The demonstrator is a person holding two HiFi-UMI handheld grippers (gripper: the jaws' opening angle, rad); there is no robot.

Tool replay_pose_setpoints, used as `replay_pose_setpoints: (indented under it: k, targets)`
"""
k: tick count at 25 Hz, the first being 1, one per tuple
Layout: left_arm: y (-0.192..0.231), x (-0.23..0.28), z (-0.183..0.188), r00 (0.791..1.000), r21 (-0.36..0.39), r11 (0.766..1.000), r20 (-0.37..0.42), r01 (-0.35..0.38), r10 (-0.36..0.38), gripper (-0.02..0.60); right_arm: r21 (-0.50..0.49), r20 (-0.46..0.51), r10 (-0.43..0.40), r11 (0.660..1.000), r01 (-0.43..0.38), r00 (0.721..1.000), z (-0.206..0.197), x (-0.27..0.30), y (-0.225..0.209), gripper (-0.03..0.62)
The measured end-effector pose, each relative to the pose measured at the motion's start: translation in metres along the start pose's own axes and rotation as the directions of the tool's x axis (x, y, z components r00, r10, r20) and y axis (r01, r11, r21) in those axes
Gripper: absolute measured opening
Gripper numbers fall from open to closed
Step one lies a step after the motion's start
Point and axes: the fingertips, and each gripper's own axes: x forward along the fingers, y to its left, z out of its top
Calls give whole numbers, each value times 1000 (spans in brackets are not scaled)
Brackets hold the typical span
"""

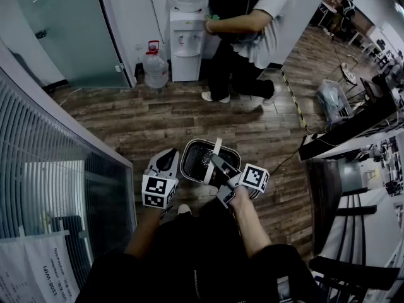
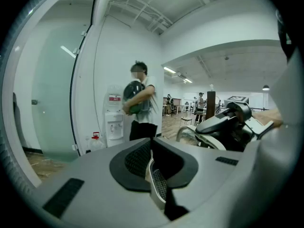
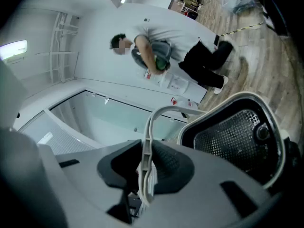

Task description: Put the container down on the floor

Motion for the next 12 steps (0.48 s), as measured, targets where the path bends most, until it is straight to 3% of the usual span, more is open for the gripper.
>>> replay_pose_setpoints:
  k: [8, 12]
  targets:
    - [10, 8, 3, 1000, 7, 1000, 3, -1, 1, 25, -69, -15, -31, 997, 30, 999, 5, 10, 1, 84]
    - [7, 12, 5, 1000, 12, 1000, -4, 10, -10, 25, -62, -14, 2, 998, -2, 1000, 9, 10, 6, 84]
